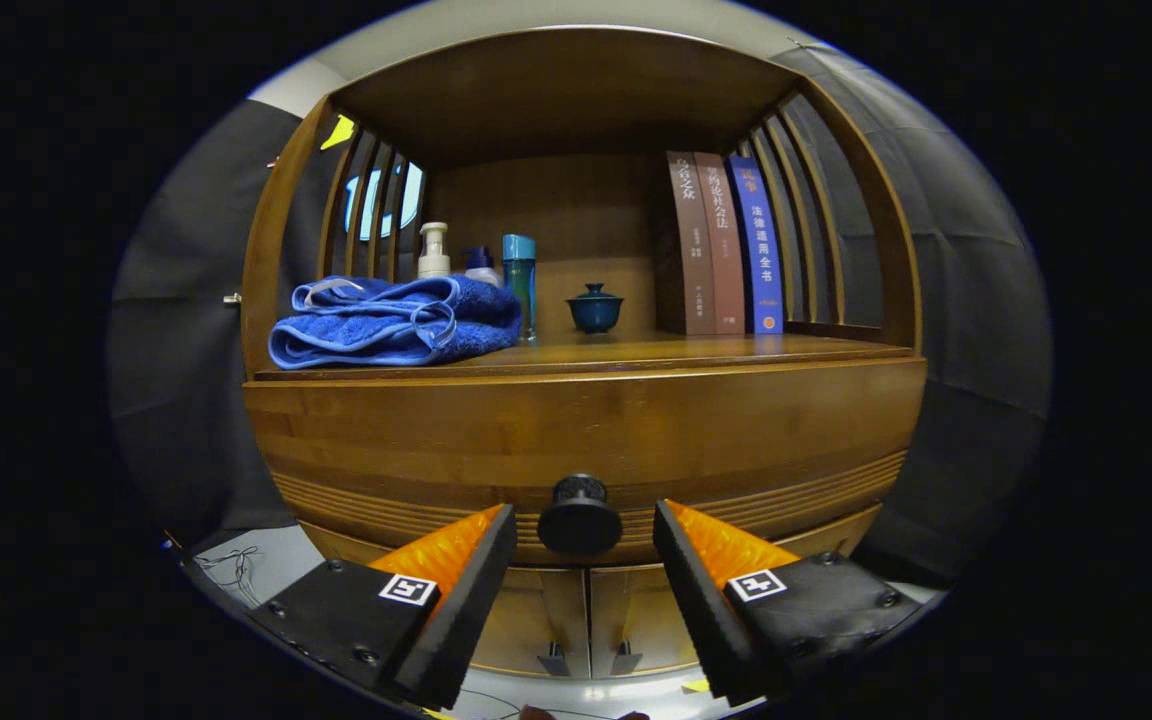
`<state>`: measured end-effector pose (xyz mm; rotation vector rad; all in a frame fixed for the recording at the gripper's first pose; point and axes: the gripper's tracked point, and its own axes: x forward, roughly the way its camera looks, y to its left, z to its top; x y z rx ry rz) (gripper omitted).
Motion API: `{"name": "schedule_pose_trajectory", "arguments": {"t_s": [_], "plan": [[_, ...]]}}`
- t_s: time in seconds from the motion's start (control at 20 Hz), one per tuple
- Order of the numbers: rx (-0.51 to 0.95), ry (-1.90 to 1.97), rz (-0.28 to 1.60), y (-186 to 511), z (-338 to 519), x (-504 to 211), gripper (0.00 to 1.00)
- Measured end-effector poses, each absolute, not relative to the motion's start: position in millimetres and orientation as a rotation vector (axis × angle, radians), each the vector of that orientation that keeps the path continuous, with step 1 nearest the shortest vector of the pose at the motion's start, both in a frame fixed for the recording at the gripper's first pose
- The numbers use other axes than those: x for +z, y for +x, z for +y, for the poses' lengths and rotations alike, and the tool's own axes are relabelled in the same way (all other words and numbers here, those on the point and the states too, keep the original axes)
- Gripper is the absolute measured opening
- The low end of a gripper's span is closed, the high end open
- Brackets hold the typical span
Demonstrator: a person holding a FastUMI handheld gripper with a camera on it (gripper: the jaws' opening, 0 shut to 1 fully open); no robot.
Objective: Pull open the drawer, take out the items inside it, and place them on the countertop above the cabinet.
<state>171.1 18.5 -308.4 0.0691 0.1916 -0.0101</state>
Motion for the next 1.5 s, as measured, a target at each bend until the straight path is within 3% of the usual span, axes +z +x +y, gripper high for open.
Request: {"name": "schedule_pose_trajectory", "arguments": {"t_s": [0.15,0.3,0.35,0.4,0.55,1.5], "plan": [[-0.049,0.091,0.201,179,9,-311,0.74],[-0.031,0.091,0.215,172,19,-310,0.67],[-0.025,0.075,0.211,182,17,-314,0.49],[-0.019,0.075,0.216,181,18,-314,0.50],[0.000,0.097,0.225,181,20,-314,0.38],[0.024,0.047,0.254,47,20,-305,0.37]]}}
